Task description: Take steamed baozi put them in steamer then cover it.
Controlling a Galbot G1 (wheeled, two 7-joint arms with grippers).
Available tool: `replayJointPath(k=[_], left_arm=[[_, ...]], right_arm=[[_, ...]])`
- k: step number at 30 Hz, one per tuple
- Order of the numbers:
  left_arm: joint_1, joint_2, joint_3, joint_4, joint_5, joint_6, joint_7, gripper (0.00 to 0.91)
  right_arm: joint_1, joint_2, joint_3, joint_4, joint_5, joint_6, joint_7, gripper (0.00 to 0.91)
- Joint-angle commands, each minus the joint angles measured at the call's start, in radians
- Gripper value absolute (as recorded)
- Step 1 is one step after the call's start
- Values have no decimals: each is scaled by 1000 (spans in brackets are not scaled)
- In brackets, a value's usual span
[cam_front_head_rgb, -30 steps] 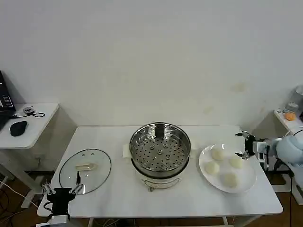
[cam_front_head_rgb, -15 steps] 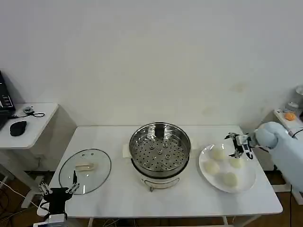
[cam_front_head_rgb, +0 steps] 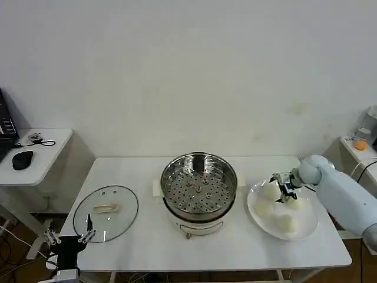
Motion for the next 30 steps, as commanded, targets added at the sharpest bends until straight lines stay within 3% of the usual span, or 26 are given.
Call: replayJointPath(k=[1,5,11,17,24,30], left_arm=[[1,0,-2,1,1,-1,-1,907],[-1,-1,-5,4,1,-3,-2,907],[-2,-1,-7,6,2,-8,-3,907],[-1,1,-8,6,1,-8,-3,907],[-4,6,-6,11,-1,-8,-4,907],[-8,6,-2,8,-1,-10,-5,907]], right_arm=[[17,26,-18,-42,-7,2,1,756],[19,31,-20,-48,-15,-5,5,655],[33,40,-22,-66,-16,-7,13,635],[49,8,-35,-13,1,2,-12,635],[124,-119,-68,152,88,22,-56,645],[301,-200,-158,280,222,1,-78,645]])
